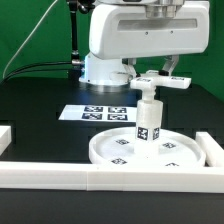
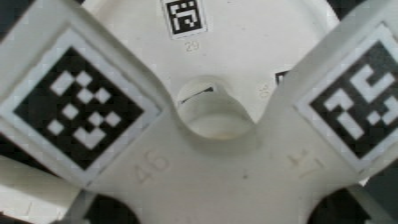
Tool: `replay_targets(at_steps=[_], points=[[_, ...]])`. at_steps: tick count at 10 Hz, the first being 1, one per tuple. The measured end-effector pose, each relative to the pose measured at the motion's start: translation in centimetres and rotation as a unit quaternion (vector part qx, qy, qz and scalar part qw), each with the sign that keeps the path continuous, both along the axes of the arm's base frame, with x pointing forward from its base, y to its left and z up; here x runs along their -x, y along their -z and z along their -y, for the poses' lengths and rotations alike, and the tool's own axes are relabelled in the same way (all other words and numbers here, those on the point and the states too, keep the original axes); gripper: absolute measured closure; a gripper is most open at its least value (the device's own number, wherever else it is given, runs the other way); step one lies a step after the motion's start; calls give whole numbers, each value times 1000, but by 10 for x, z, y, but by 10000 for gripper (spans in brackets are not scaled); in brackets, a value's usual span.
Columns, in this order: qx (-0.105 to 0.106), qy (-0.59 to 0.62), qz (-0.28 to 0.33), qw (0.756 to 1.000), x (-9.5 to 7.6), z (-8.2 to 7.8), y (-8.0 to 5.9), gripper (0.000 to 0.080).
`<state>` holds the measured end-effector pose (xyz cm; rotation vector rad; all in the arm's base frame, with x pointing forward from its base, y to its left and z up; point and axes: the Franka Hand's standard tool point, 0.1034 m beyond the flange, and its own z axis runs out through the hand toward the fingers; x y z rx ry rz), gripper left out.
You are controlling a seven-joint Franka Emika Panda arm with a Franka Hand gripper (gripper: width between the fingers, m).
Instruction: Assemble round table
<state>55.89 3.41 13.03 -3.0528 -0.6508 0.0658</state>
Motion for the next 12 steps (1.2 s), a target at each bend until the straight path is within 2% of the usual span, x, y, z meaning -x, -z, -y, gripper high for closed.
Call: replay_targets(at_steps=[6,12], points=[[1,-5,0,1000,-1,-3,7,353],[3,-6,7,1000,-3,-6,24,353]])
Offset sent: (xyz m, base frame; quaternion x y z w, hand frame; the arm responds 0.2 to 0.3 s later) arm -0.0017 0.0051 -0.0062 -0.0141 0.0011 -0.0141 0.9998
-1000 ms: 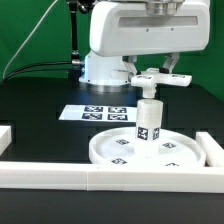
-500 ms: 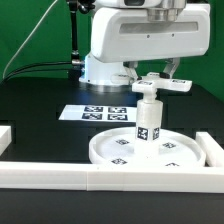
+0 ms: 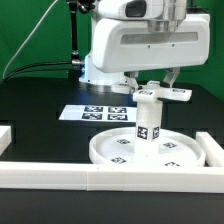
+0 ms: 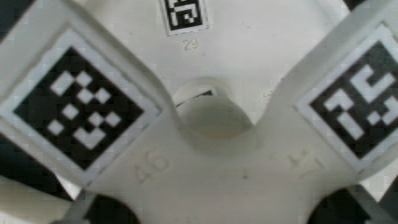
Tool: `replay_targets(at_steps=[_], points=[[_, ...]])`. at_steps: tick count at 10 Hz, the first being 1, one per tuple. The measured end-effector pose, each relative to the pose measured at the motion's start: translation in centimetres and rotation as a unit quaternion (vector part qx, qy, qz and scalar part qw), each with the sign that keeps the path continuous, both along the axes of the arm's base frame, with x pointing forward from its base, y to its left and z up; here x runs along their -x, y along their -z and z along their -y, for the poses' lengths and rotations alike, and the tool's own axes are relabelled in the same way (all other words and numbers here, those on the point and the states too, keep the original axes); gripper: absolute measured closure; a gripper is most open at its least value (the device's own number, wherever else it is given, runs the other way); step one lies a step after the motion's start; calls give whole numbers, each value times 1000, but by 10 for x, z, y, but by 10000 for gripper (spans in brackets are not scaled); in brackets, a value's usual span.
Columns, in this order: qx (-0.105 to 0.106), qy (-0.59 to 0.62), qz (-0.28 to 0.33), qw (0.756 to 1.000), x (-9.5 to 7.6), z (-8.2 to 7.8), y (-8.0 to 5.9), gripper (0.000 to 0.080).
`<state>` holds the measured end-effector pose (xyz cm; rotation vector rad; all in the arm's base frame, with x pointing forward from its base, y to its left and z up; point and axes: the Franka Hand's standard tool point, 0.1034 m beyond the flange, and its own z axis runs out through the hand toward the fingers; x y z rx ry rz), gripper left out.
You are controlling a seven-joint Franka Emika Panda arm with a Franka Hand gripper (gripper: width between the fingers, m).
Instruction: Assemble round table
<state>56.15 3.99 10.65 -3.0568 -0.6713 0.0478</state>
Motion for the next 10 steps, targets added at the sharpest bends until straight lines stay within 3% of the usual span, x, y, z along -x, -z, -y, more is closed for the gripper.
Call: replay_targets(at_steps=[10], points=[[-1,7,6,1000,-1,1,0,353]])
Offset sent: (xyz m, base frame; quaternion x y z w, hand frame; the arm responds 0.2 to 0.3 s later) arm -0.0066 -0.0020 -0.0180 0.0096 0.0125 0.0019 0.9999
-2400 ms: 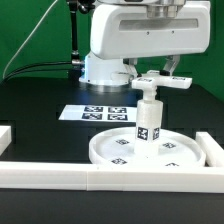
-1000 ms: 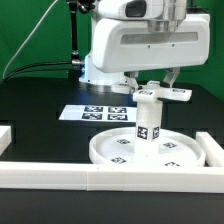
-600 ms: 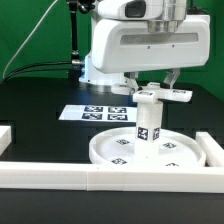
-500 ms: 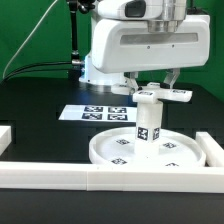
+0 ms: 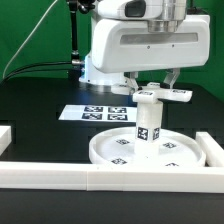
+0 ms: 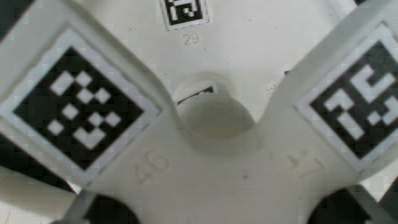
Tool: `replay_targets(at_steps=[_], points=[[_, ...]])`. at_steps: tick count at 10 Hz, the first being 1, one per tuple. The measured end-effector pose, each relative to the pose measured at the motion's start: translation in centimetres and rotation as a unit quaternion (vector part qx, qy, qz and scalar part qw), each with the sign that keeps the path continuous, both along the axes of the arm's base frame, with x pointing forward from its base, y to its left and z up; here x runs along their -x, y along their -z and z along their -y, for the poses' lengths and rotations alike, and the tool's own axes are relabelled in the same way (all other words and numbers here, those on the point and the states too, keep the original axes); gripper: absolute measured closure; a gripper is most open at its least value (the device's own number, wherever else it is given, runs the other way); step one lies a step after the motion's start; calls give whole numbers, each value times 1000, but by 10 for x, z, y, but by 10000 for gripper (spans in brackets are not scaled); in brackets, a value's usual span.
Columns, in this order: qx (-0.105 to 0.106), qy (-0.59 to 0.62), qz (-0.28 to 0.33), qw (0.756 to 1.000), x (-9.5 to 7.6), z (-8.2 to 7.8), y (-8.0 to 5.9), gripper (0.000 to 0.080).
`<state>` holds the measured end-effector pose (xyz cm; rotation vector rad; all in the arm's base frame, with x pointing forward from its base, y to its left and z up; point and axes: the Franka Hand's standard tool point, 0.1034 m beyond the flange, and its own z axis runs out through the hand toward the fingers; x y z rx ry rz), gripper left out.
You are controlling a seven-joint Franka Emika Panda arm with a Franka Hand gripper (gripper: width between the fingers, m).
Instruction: Assemble round table
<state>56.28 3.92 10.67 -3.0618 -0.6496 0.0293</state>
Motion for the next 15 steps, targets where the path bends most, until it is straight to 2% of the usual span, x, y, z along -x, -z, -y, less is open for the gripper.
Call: replay_targets(at_steps=[3,5,8,9,10,15], points=[[-1,47,-1,999,0,2,0,353],[-4,174,-2,985,0,2,1,353],[-13,335,-1,942,0,0,1,353],[-16,410,6,912,0,-2,2,353],[-17,431,5,902,0,-2,1,353],[-25,582,-6,813,0,-2,1,353]])
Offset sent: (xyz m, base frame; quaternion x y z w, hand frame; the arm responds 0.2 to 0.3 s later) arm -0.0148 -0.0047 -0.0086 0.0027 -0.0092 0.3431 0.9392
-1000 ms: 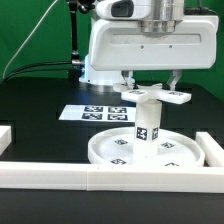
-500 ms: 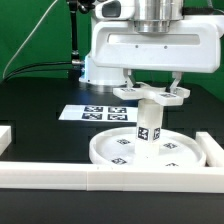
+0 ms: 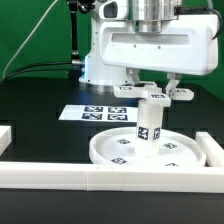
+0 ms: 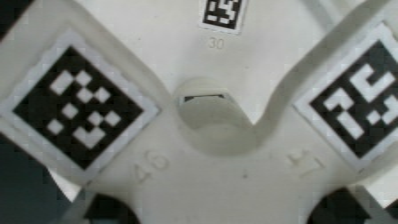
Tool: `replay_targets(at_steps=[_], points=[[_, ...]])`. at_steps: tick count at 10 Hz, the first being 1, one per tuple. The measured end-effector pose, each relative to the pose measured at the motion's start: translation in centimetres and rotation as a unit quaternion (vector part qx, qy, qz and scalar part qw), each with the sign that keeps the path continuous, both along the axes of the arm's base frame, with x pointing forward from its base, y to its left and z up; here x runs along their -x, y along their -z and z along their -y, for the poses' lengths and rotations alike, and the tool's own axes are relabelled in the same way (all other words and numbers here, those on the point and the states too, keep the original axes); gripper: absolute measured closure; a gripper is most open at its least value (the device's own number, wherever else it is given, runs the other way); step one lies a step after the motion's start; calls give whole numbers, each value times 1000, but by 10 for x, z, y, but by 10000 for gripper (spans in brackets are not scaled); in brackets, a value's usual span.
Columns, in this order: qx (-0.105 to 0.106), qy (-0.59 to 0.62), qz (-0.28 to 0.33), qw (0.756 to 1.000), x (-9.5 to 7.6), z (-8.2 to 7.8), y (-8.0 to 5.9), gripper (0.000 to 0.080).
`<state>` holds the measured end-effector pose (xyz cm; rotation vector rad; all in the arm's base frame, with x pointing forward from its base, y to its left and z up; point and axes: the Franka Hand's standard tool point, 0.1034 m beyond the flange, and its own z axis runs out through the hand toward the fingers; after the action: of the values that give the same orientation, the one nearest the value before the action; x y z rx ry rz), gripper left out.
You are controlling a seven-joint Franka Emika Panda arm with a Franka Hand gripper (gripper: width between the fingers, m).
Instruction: Assemble round table
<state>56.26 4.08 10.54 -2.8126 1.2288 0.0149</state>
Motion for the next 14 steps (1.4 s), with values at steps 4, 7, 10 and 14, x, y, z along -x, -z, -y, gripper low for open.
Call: replay_targets(at_steps=[4,7,10,14], points=[[-32,207,14,978,1,1,1,353],[-42,344,15,938,1,1,1,353],[-46,357,13,933,1,1,1,280],[-69,305,25,949,-1,2,-27,157]])
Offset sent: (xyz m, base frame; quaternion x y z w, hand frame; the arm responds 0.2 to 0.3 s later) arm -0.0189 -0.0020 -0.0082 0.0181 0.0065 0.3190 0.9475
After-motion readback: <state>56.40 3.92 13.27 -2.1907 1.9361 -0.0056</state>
